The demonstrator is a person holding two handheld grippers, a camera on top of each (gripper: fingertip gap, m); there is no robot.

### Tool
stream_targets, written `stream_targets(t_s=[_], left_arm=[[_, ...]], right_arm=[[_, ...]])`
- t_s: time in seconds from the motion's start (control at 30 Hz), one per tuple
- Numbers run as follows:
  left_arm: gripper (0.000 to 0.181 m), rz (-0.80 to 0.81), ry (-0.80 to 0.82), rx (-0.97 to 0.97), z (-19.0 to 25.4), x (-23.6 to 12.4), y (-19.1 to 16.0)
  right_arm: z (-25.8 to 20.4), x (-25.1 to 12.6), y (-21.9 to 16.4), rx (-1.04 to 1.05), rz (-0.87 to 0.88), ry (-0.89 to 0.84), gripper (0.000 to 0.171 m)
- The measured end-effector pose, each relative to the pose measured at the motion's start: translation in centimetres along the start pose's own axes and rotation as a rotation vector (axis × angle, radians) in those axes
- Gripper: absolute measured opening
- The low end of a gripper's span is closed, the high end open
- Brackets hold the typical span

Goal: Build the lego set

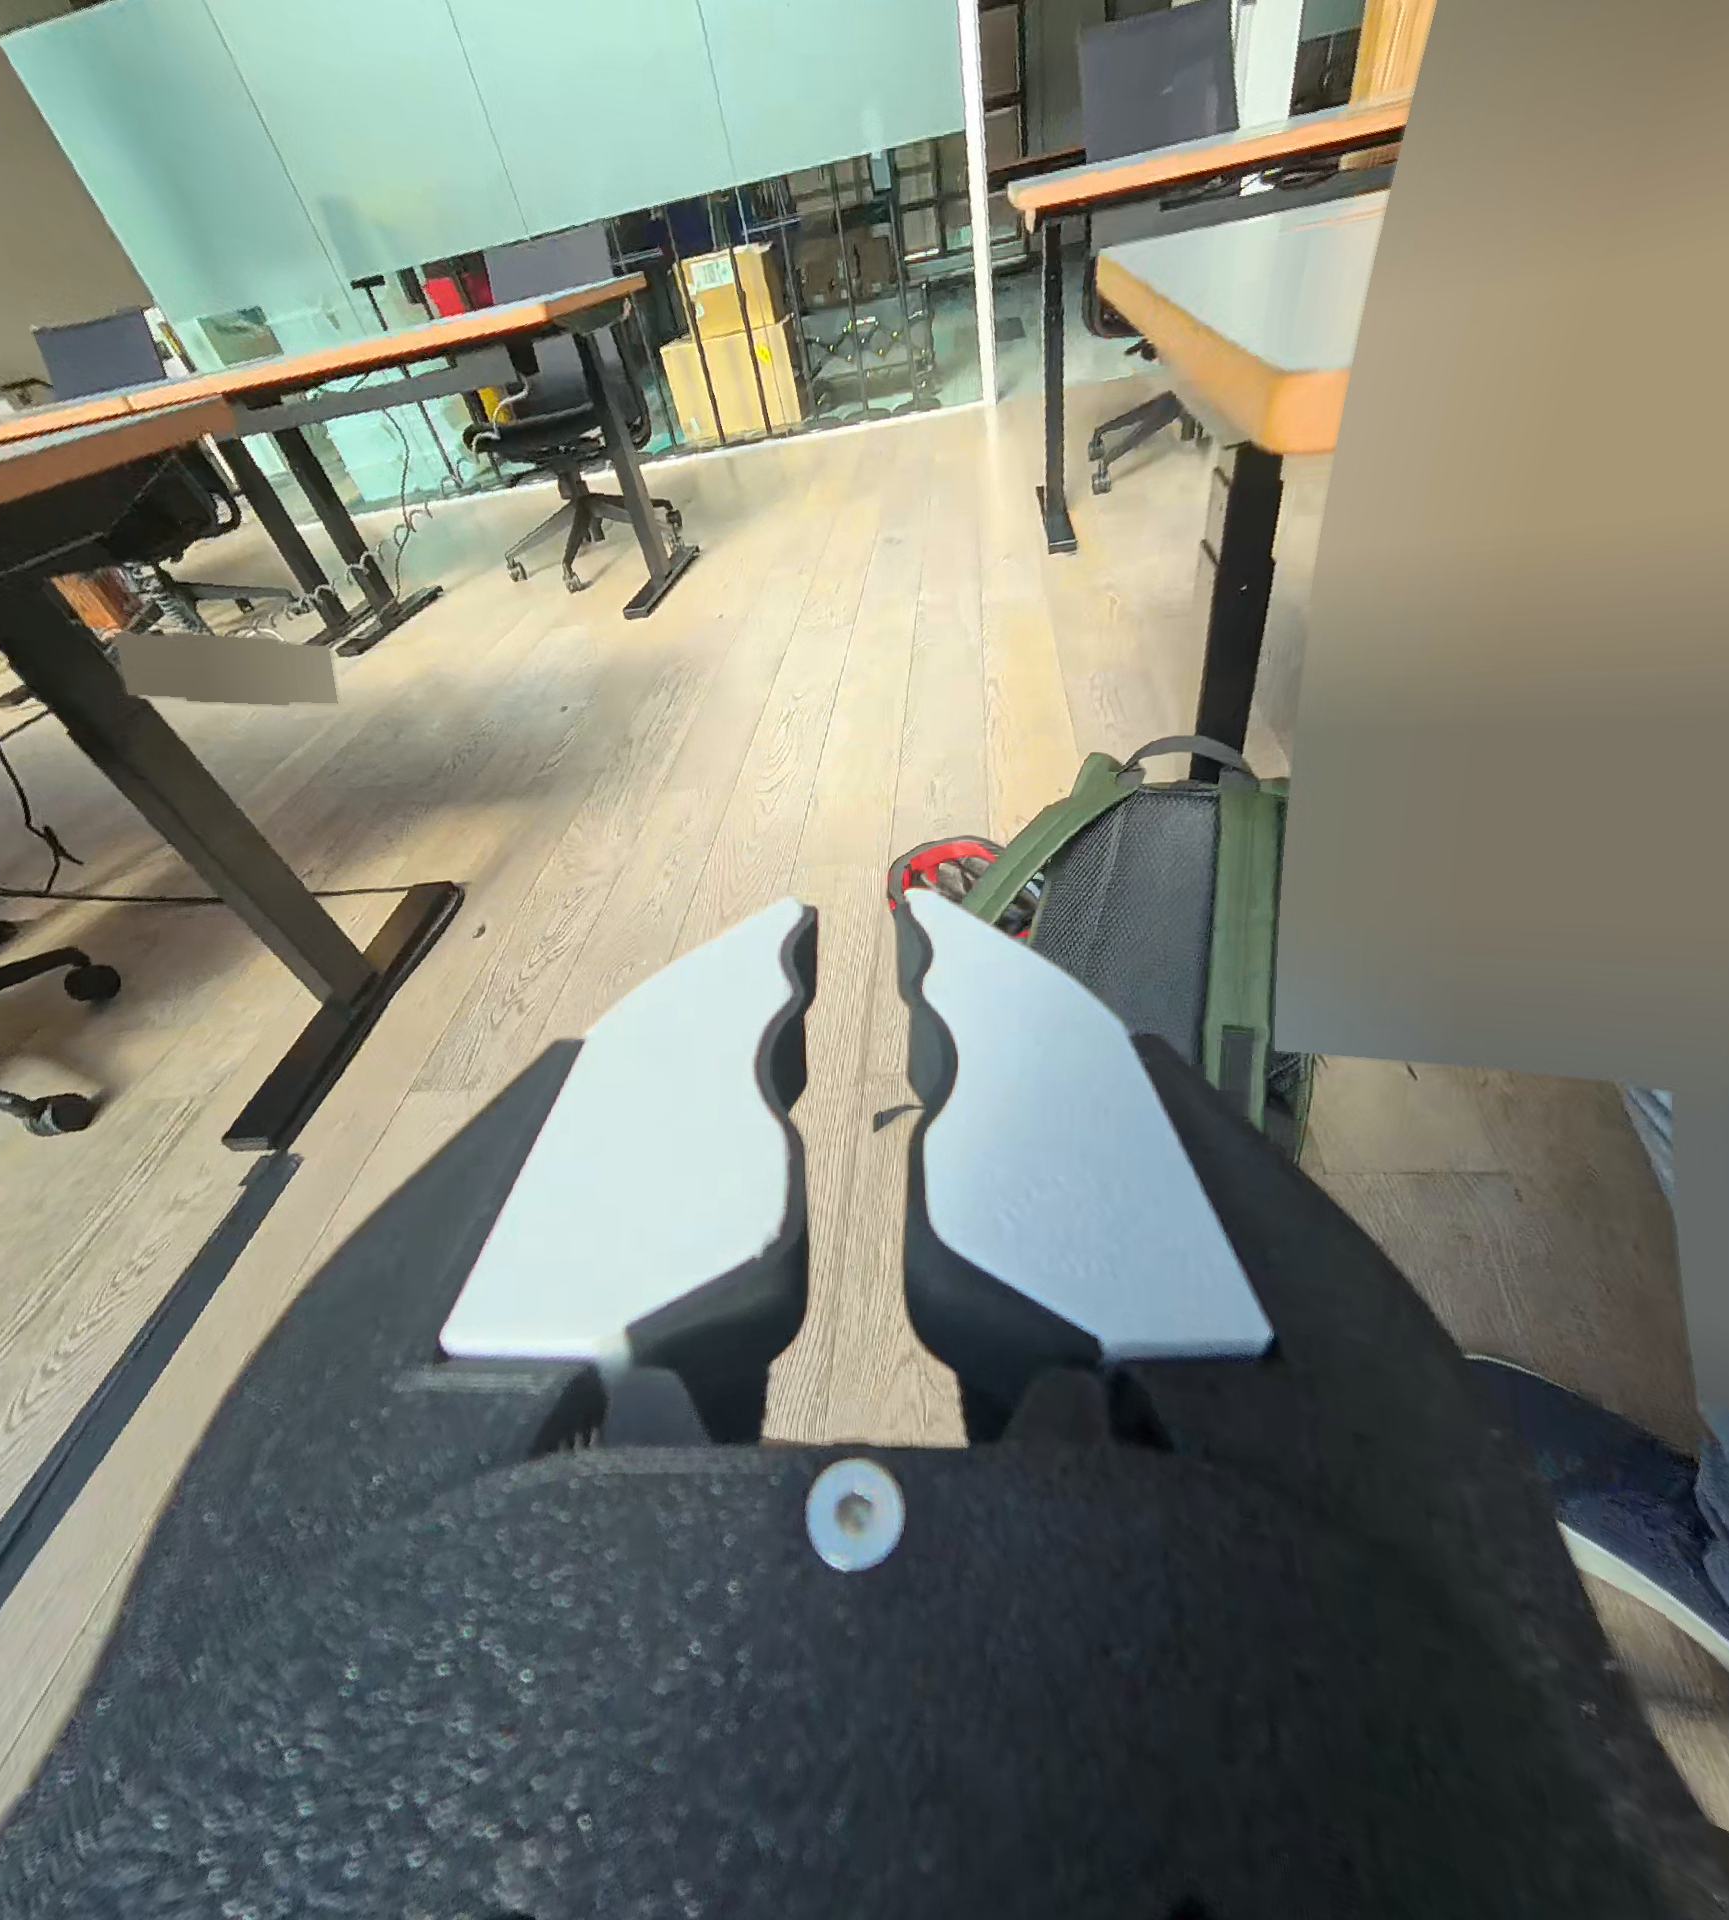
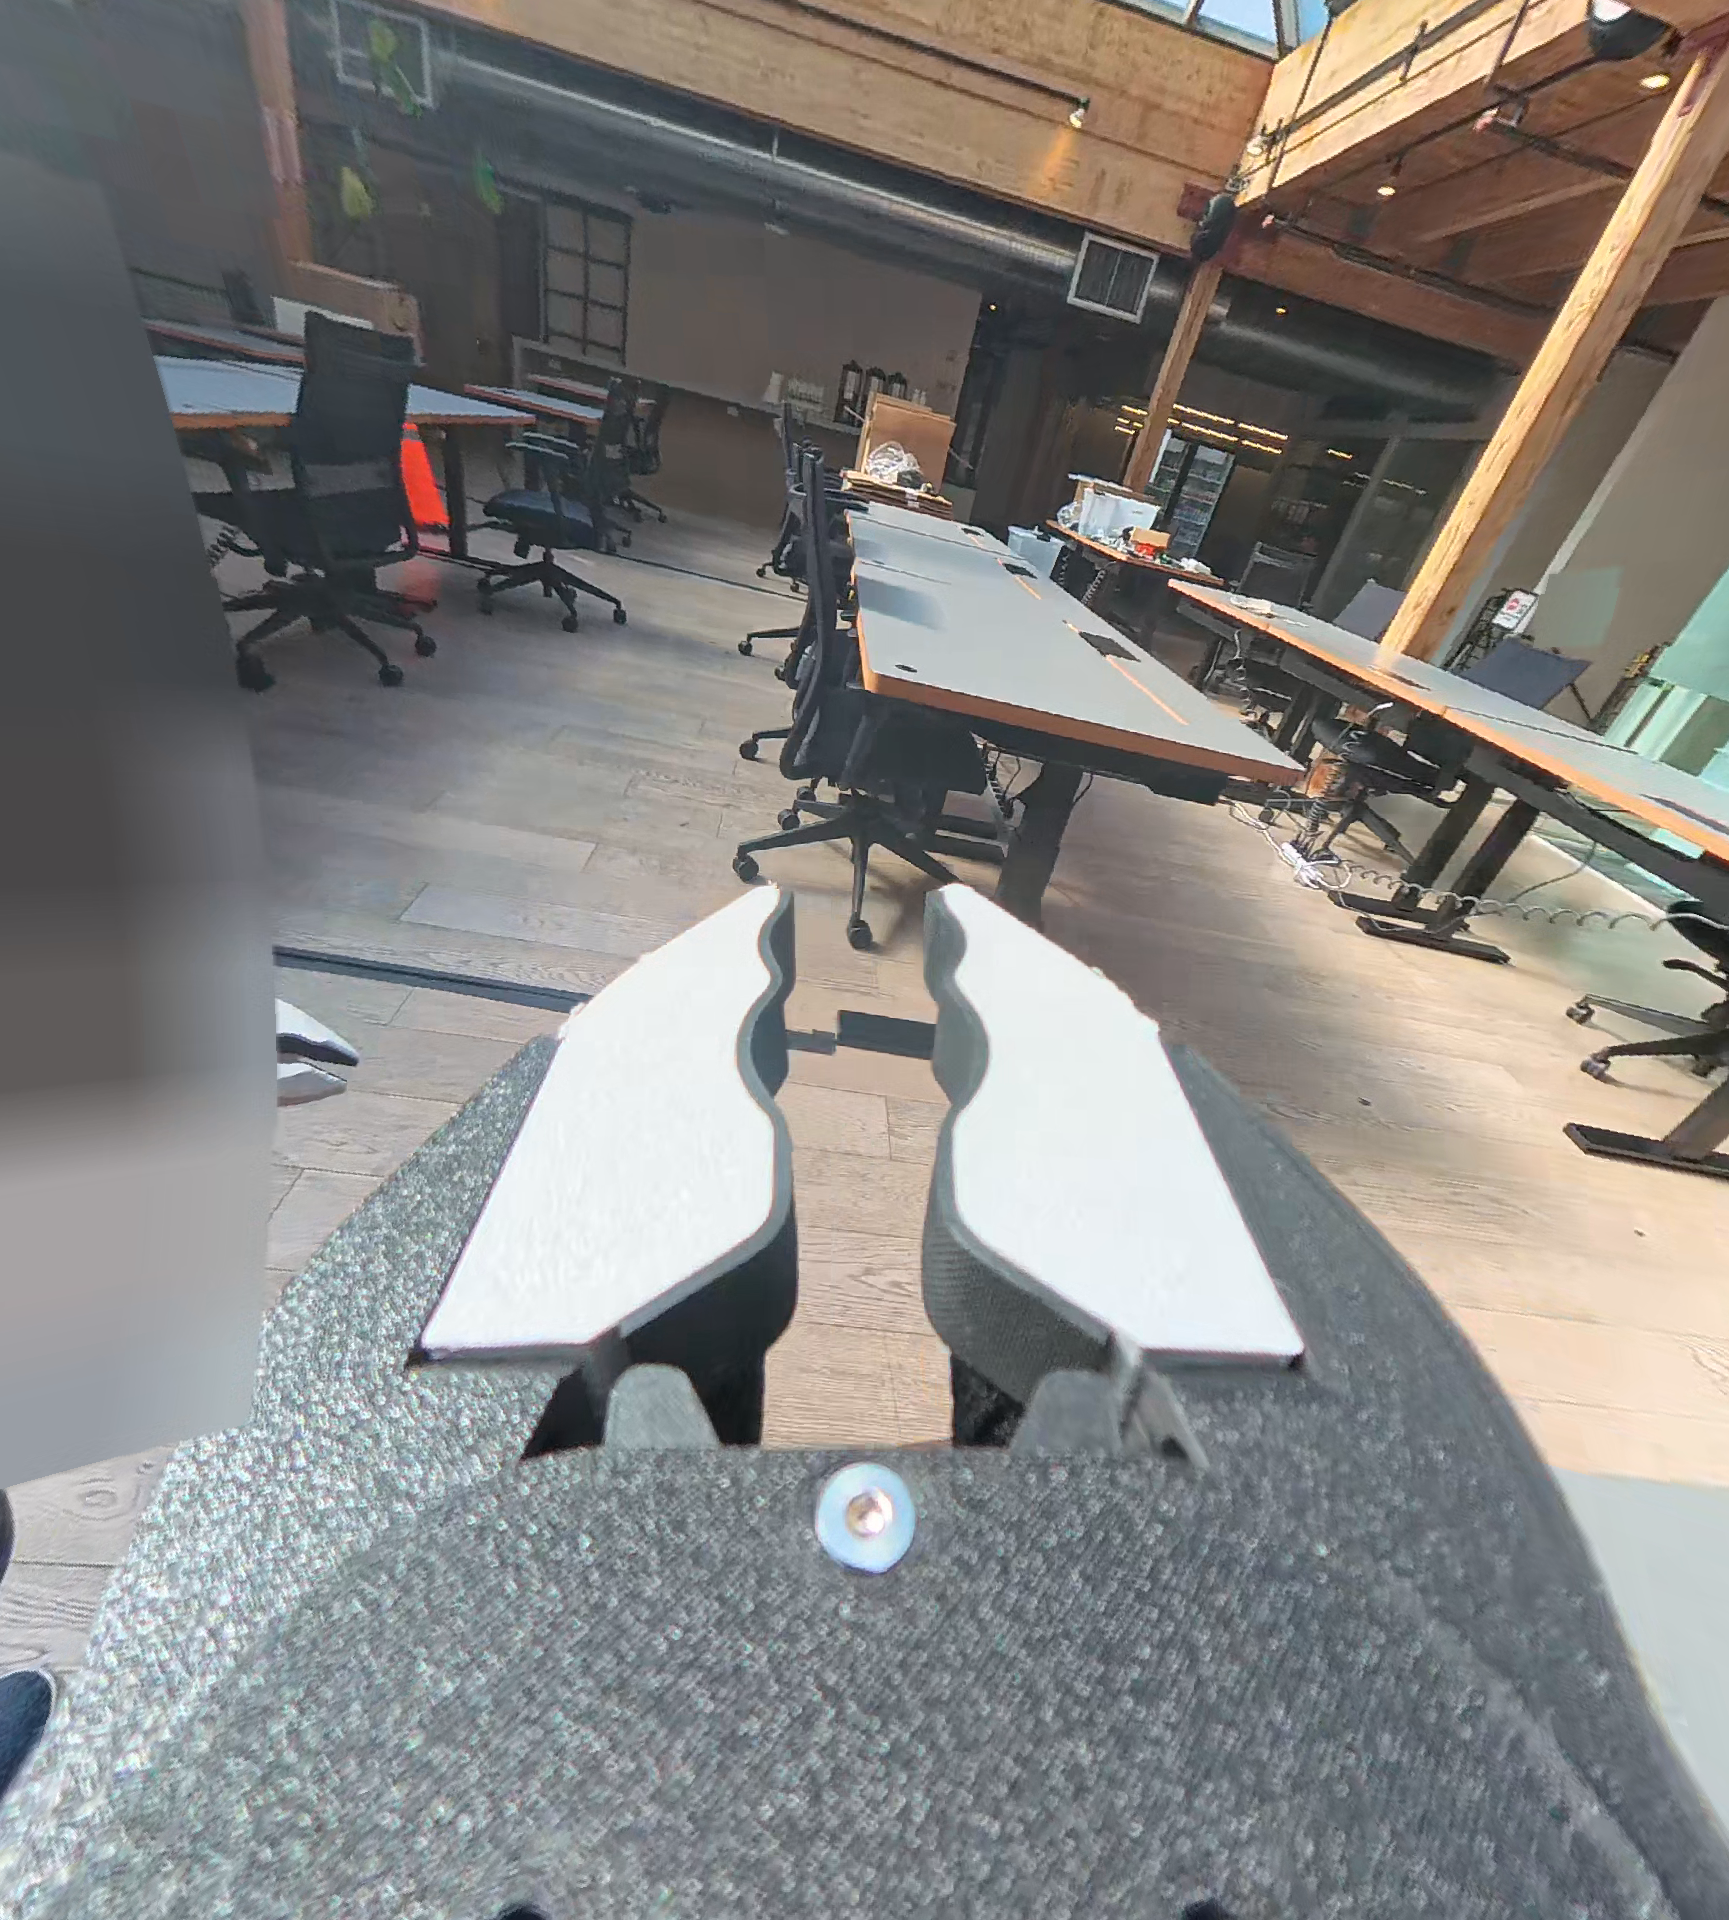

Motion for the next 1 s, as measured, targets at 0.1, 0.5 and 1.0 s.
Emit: stream_targets(t_s=[0.1, 0.5, 1.0], left_arm=[[0.014, -0.08, 0.055, -0.028, -3.9, -0.3, -5.8], [0.012, -0.353, -0.167, -0.062, -14.2, -1.7, 12.0], [0.013, -0.239, -0.457, 0.02, -31.4, 43.1, 50.8]], right_arm=[[-0.8, 9.6, -0.4, 0.035, -0.012, 0.137, 0.023], [-4.2, 18.7, -1.0, 0.488, -0.407, 0.182, 0.022], [34.6, 28.0, 2.7, 0.683, -0.229, -0.371, 0.023]])
Point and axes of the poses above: each gripper's, where its closed fingertips meet, x out along the fingers, y out of its top, z = x × y across the jaws, the point moved 5 cm from there along -x, back along the fingers, and after that the axes turned 12 degrees about -z, right-handed, at the moved point
